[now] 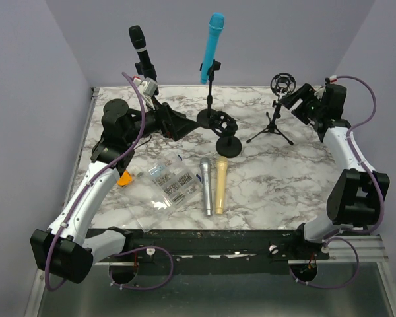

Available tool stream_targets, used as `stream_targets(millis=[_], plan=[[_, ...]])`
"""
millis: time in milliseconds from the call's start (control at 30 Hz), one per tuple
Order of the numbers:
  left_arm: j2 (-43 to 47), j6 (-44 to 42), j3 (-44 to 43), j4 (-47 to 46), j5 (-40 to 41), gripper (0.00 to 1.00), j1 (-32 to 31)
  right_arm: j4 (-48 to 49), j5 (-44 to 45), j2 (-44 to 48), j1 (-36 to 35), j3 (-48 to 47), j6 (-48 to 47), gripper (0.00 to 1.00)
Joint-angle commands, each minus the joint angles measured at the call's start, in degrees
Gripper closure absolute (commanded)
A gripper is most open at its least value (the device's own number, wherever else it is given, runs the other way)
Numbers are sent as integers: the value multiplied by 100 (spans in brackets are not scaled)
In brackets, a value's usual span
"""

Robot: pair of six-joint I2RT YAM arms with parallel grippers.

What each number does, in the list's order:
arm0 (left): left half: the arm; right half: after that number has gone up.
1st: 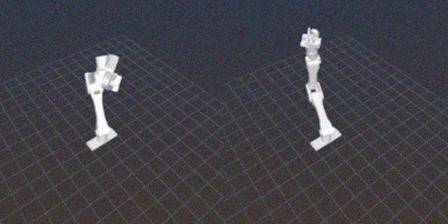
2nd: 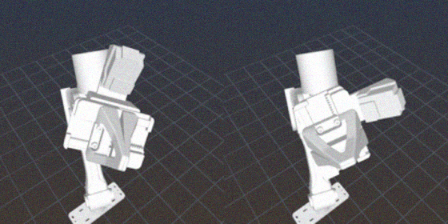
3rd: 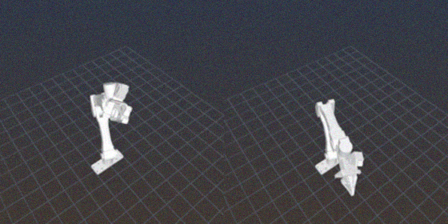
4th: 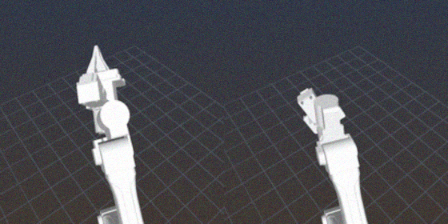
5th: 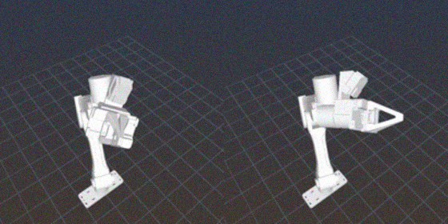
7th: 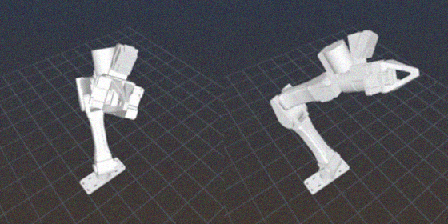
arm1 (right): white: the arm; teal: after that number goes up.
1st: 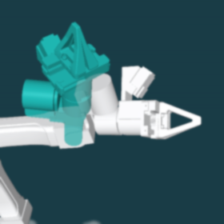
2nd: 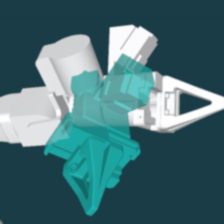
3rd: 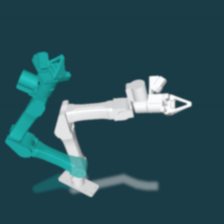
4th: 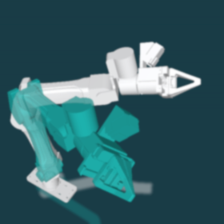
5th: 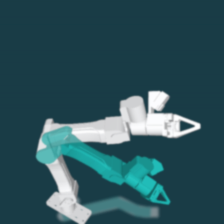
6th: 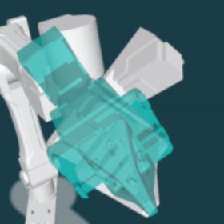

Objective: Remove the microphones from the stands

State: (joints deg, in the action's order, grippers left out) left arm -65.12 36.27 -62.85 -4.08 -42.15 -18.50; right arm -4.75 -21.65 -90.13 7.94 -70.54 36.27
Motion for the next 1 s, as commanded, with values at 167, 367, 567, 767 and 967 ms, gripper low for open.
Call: stream_targets(millis=[167,367,567,767,967], plan=[[93,-179,101,-46,61,1,-31,-464,1126,725,-1276,571,-919,20],[234,-743,142,231,602,1,-178,-14,1058,1030,-1744,912,-620,19],[535,-1296,557,10,1341,2,-428,199,676,898,-1796,252,-657,19],[538,-1307,801,-316,1822,1,-523,212,175,397,-1796,-606,-624,16],[29,-1089,178,-552,2035,1,-527,702,-532,-333,-1796,-1284,-321,15]])
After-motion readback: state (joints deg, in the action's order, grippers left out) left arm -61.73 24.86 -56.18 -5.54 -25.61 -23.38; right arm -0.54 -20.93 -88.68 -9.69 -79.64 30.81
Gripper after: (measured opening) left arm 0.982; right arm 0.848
